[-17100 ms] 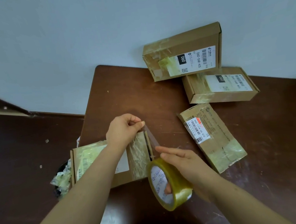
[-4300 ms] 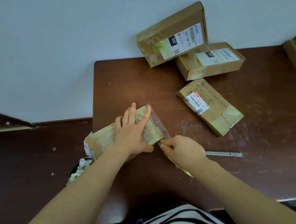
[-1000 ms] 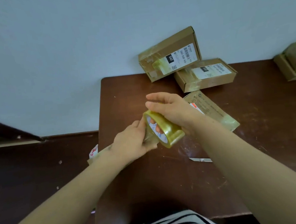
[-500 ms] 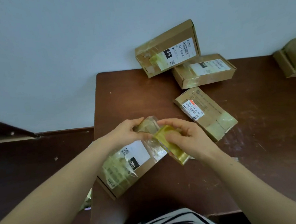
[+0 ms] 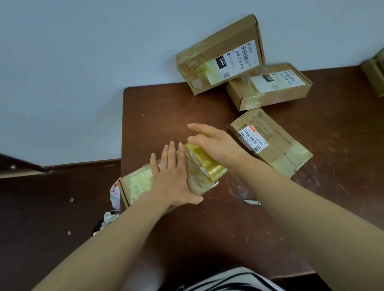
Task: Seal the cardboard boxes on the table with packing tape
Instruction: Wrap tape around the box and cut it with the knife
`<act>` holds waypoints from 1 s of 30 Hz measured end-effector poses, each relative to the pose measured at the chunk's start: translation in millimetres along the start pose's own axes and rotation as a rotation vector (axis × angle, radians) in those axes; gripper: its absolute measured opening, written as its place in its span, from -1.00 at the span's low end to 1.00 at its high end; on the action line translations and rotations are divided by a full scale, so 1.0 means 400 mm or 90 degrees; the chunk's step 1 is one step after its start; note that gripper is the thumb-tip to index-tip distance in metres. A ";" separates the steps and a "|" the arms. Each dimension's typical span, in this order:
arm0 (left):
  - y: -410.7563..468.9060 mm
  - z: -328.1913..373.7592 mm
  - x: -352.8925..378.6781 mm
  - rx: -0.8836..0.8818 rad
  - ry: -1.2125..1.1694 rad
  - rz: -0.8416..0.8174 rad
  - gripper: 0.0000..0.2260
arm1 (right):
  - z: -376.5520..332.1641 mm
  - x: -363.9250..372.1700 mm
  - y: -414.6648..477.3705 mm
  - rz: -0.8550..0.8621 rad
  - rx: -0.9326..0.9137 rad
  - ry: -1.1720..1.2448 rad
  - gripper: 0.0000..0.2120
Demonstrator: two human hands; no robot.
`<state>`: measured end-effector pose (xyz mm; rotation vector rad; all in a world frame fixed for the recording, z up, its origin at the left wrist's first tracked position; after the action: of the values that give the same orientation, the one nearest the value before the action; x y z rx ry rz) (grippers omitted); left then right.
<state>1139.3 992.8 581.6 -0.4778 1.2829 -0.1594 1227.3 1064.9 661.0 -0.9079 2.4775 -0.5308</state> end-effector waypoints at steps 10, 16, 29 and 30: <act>-0.002 0.004 -0.020 0.006 -0.084 0.039 0.33 | 0.139 -0.026 -0.238 0.032 0.019 -0.306 -0.71; -0.010 0.013 -0.026 0.046 -0.092 0.025 0.26 | 0.188 0.000 -0.210 -0.031 0.098 -0.416 -0.67; 0.013 0.037 -0.056 0.037 -0.127 -0.044 -0.03 | 0.228 0.018 -0.170 -0.062 0.143 -0.492 -0.67; 0.009 0.075 -0.107 0.114 -0.116 0.078 -0.21 | 0.229 0.016 -0.169 -0.060 0.143 -0.487 -0.68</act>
<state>1155.0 1019.6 624.1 -0.2540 1.1048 -0.1239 1305.1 994.4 616.7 -0.9189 1.6619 -0.3823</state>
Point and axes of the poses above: each hand's wrist, its own y-axis towards the middle knuckle, its own x-axis out of the palm, z = x × y, the point moved 9 cm from there along y, towards the middle knuckle, and after that the axes turned 6 degrees about -y, right-handed, at the moved point
